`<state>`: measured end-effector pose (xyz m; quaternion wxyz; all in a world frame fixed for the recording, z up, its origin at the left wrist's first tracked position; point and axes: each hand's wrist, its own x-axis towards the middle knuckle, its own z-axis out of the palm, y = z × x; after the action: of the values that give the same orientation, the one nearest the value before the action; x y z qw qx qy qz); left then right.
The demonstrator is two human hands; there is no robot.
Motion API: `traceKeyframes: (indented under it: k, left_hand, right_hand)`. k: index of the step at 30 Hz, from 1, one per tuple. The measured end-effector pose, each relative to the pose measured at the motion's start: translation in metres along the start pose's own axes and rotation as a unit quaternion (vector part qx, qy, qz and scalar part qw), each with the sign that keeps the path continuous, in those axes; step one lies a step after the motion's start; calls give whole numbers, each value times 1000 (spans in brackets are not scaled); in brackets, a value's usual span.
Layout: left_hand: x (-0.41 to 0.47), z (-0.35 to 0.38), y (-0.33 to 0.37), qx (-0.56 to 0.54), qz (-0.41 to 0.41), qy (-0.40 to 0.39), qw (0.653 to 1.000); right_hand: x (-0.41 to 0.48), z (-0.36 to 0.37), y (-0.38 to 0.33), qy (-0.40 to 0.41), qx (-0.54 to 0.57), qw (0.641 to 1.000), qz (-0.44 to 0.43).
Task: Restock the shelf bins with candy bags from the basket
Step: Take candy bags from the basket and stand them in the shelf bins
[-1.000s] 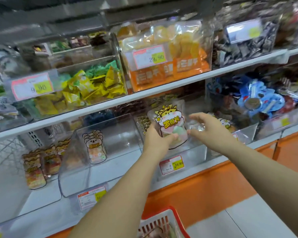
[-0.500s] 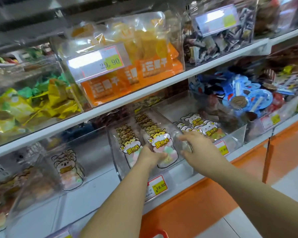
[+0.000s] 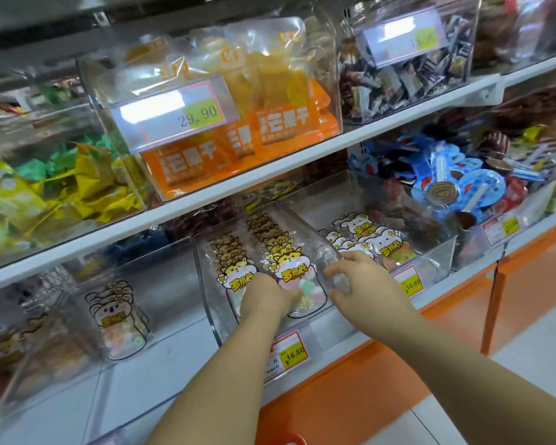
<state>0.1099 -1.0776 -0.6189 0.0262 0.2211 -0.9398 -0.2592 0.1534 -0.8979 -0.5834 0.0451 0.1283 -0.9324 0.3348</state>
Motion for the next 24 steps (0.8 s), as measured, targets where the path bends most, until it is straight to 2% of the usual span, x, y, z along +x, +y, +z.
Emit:
traceKeyframes:
  k: [6,10,14,16,19,21,24]
  left_hand:
    - [-1,-10,0,89,6,-22,996]
    - [-7,-20,-1,85,7,-29,996]
    - [-25,-31,-4,0,12,-19,1000]
    - [-42,-37,-7,-46,41,-6,998]
    - [-85,-54,-14,-102,128,18,986]
    - [-121,-68,-29,-160,185,0,970]
    - [-160,-77,-76,-229,188,-33,954]
  right_hand:
    - [-1,1,1,-1,-8,1000,-5]
    - [-6,8,6,20,0,999,-29]
    - [-23,14,2,94,-11,992,-78]
    - [-35,19,-5,115,3,987,-111]
    - [-56,28,-16,99,14,985,-142]
    - [-69,34,-22,61,24,986,-156]
    - [-90,49,-30,6,44,983,-179]
